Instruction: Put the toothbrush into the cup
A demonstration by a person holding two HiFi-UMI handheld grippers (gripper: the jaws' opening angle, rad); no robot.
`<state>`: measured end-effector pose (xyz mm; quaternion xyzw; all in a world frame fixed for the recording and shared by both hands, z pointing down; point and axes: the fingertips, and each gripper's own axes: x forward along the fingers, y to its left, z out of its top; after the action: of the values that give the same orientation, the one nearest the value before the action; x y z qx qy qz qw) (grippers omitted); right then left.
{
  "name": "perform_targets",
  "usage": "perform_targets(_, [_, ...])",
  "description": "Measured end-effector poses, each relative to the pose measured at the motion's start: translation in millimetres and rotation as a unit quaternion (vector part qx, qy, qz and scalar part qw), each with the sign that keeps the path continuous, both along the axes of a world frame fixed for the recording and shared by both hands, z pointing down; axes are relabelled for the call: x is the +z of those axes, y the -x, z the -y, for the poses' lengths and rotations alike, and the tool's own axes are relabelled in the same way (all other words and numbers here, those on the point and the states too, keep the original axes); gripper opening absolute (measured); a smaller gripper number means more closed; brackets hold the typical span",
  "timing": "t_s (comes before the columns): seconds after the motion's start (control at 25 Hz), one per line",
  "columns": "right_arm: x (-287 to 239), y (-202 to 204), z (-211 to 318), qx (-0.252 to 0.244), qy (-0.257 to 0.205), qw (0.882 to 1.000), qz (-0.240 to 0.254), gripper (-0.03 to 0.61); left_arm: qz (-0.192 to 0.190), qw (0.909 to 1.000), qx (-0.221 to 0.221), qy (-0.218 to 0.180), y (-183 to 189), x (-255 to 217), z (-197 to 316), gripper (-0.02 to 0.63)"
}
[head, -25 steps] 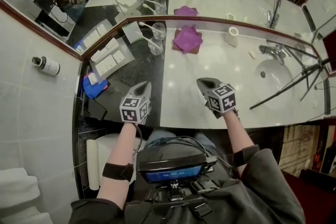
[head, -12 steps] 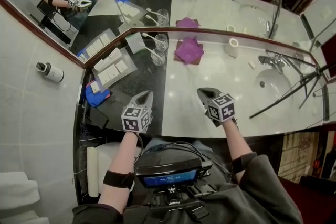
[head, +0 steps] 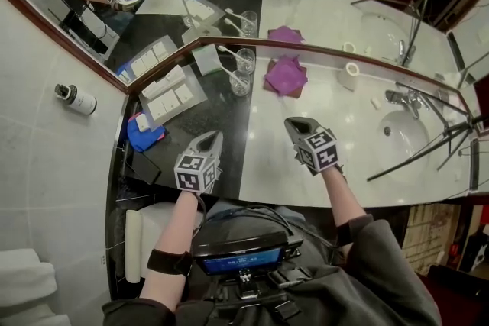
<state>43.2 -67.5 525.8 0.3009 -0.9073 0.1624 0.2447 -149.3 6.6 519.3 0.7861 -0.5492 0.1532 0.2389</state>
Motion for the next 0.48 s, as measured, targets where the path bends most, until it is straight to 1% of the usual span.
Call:
perform_targets(0.04, [-2, 7, 4, -0.006, -0.005, 1.000, -0.005, 0.022, 0.000, 1.0000, -0.002, 0.000, 4, 0, 1, 0.003])
perform_targets(0.12, [-4, 22, 14, -0.021, -0.013, 1.000, -0.013, 0.063, -0.001, 1.0000, -0.005, 0.000, 12, -1, 4, 0.003])
perform_targets(0.2, [-4, 36, 25, -0.035, -0.021, 0.999, -0.024, 0.079, -0.002, 1.0000, -0.007, 0.000, 19, -1, 7, 0.003])
perform_targets(0.28, [-4, 50, 38, -0.048, -0.030, 0.998, -0.037, 0.112, -0.003, 1.0000, -0.008, -0.001, 25, -2, 10, 0.003])
perform_targets(0.48, [-10, 86, 77, -0.074, -0.058, 0.994, -0.061, 0.156, -0.011, 0.9998, -0.019, -0.003, 43, -1, 23, 0.003])
